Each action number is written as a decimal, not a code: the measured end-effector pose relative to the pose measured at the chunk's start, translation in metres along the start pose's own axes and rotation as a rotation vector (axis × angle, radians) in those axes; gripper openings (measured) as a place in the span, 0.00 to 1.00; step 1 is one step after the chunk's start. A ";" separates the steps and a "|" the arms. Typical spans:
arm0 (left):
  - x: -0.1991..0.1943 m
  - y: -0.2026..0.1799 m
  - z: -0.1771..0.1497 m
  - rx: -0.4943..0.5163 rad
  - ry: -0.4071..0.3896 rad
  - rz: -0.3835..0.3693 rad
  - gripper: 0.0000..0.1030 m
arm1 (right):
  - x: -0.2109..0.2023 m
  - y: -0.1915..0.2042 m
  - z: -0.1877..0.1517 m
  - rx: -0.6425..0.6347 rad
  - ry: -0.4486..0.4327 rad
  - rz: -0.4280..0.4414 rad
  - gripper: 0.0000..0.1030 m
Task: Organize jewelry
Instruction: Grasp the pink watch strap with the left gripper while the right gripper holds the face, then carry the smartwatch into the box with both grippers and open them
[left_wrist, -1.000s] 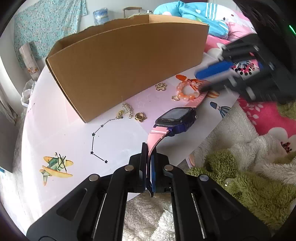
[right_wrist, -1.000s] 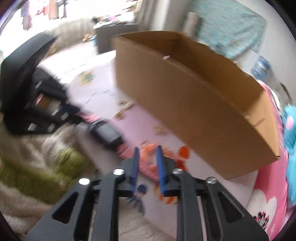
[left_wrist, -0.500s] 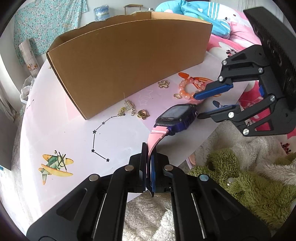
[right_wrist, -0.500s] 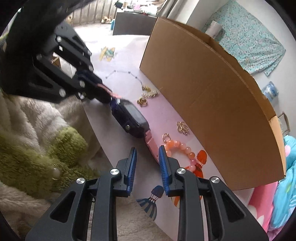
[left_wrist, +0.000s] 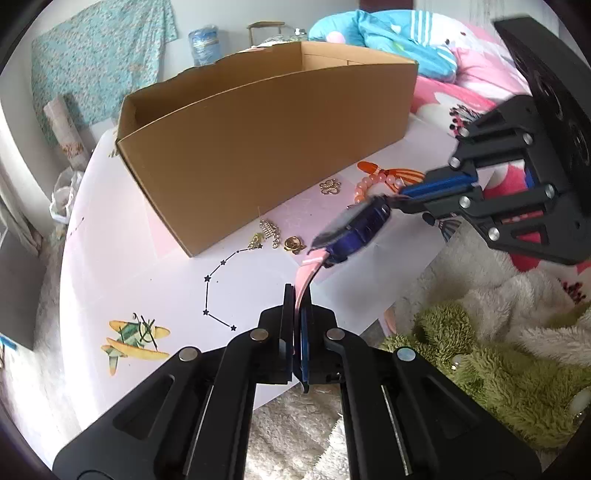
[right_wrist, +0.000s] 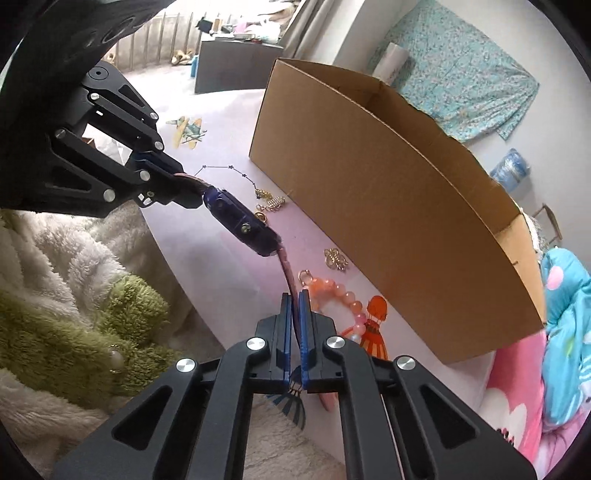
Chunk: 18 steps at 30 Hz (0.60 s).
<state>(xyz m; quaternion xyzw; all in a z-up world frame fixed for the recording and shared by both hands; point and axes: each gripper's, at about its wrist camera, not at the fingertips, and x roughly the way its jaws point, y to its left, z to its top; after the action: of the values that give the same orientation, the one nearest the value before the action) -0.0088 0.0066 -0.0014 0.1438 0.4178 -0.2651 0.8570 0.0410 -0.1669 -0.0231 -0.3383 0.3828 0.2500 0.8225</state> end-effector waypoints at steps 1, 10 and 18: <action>0.001 0.000 -0.001 -0.008 0.001 -0.002 0.02 | -0.001 0.001 -0.003 0.016 0.000 0.000 0.04; -0.044 -0.011 0.019 0.029 -0.158 0.045 0.02 | -0.051 -0.011 0.007 0.068 -0.106 -0.115 0.03; -0.073 0.017 0.096 0.067 -0.324 0.000 0.02 | -0.087 -0.083 0.052 0.135 -0.267 -0.181 0.03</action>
<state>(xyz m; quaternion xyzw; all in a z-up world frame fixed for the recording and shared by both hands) 0.0251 -0.0004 0.1159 0.1276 0.2652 -0.2983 0.9079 0.0700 -0.1942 0.1015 -0.2794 0.2542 0.1911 0.9060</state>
